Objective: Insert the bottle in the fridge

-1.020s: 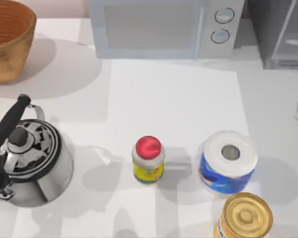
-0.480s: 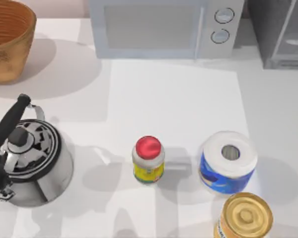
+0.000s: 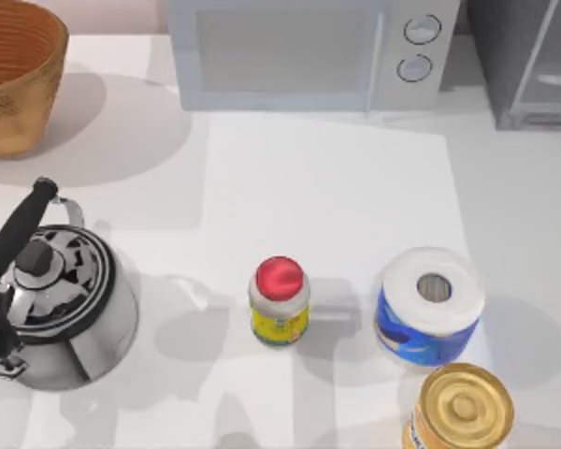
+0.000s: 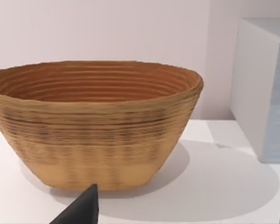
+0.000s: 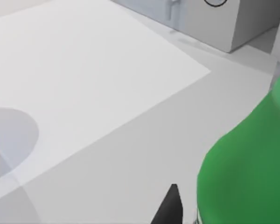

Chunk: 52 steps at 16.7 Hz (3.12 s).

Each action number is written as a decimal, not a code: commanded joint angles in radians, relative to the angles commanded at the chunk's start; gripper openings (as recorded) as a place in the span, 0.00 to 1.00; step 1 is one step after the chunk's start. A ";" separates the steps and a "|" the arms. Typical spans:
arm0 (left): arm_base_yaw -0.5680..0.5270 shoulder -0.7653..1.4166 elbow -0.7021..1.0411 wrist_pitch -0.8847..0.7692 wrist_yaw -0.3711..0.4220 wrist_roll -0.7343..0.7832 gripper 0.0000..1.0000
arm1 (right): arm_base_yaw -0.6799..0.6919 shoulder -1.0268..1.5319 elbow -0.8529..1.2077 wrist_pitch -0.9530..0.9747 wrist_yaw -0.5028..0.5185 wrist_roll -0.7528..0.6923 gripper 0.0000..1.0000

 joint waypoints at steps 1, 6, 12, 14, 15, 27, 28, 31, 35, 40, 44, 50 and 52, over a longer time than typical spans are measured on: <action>0.000 0.000 0.000 0.000 0.000 0.000 1.00 | 0.000 -0.001 0.000 0.000 0.000 0.000 0.01; 0.000 0.000 0.000 0.000 0.000 0.000 1.00 | 0.043 -0.154 -0.069 0.012 0.128 0.096 0.01; 0.000 0.000 0.000 0.000 0.000 0.000 1.00 | 0.175 -0.596 -0.251 0.044 0.459 0.366 0.01; 0.000 0.000 0.000 0.000 0.000 0.000 1.00 | 0.238 -0.807 -0.332 0.054 0.584 0.480 0.01; 0.000 0.000 0.000 0.000 0.000 0.000 1.00 | 0.271 -0.926 -0.374 0.059 0.651 0.536 0.01; 0.000 0.000 0.000 0.000 0.000 0.000 1.00 | 0.585 -1.712 -0.749 0.096 1.224 1.026 0.01; 0.000 0.000 0.000 0.000 0.000 0.000 1.00 | 0.586 -1.714 -0.750 0.095 1.225 1.028 0.01; 0.000 0.000 0.000 0.000 0.000 0.000 1.00 | 0.586 -1.714 -0.750 0.095 1.225 1.028 0.01; 0.000 0.000 0.000 0.000 0.000 0.000 1.00 | 0.574 -1.679 -0.725 0.121 1.220 1.031 0.01; 0.000 0.000 0.000 0.000 0.000 0.000 1.00 | 0.529 -1.417 -0.565 0.302 1.188 1.048 0.01; 0.000 0.000 0.000 0.000 0.000 0.000 1.00 | 0.488 -1.025 -0.388 0.507 1.132 1.057 0.01; 0.000 0.000 0.000 0.000 0.000 0.000 1.00 | 0.422 -0.342 -0.122 0.815 1.040 1.053 0.01; 0.000 0.000 0.000 0.000 0.000 0.000 1.00 | 0.398 -0.148 -0.038 0.911 1.016 1.049 0.01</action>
